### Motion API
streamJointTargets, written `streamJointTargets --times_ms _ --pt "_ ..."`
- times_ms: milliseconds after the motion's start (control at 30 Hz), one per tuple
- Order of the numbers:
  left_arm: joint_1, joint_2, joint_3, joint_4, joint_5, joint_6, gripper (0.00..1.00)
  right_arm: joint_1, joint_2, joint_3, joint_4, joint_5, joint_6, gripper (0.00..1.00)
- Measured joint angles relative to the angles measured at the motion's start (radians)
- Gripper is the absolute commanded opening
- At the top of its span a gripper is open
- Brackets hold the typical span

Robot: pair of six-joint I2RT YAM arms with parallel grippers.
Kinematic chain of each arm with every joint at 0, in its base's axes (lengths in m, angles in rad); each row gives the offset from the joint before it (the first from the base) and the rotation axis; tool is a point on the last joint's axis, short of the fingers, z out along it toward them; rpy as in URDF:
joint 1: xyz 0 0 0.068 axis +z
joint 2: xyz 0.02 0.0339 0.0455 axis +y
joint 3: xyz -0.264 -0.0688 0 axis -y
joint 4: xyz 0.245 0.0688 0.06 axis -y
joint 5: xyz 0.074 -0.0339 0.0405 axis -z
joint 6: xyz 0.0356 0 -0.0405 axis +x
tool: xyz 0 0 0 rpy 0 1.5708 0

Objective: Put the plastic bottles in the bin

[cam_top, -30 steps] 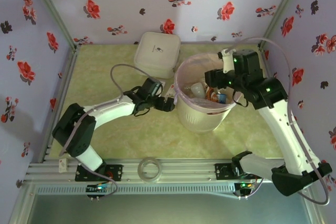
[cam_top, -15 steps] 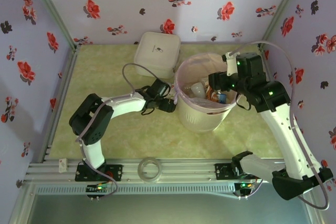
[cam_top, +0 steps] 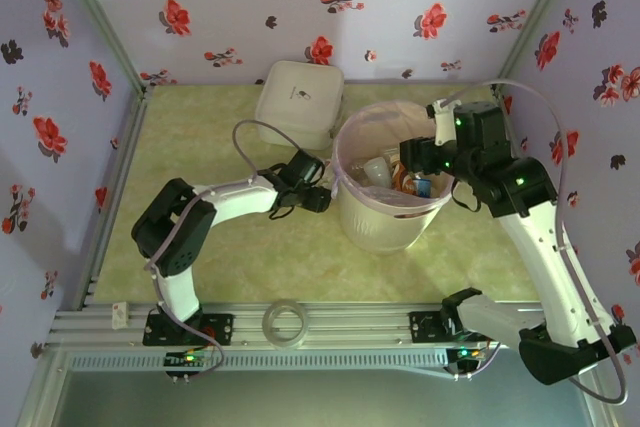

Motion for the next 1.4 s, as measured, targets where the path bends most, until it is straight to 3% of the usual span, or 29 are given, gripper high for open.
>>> streamJointTargets --times_ms 233,467,633,800,1000,1067,1200,1400 --pt "0.000 -0.171 -0.085 -0.010 -0.045 0.000 0.60 0.000 -0.016 0.007 0.017 -0.011 0.005 0.68" --pt "0.009 -0.448 -0.218 0.006 -0.134 -0.011 0.56 0.000 0.007 0.065 0.135 -0.127 0.082 0.69" --pt "0.021 -0.701 -0.396 0.124 -0.177 -0.011 0.39 0.046 0.077 0.101 0.285 -0.216 0.183 0.72" --pt "0.021 -0.901 -0.504 0.230 -0.186 -0.011 0.20 0.198 0.227 0.200 0.388 -0.239 0.222 0.79" --pt "0.021 -1.003 -0.514 0.314 -0.181 -0.012 0.00 0.272 0.385 0.297 0.448 -0.257 0.257 0.94" --pt "0.021 -1.009 -0.516 0.339 -0.169 -0.012 0.00 0.282 0.424 0.316 0.454 -0.260 0.266 0.95" --pt "0.021 -0.986 -0.517 0.381 -0.119 -0.012 0.00 0.294 0.488 0.343 0.469 -0.269 0.282 0.95" --pt "0.021 -0.943 -0.520 0.431 -0.075 -0.012 0.00 0.302 0.574 0.378 0.502 -0.305 0.317 0.82"
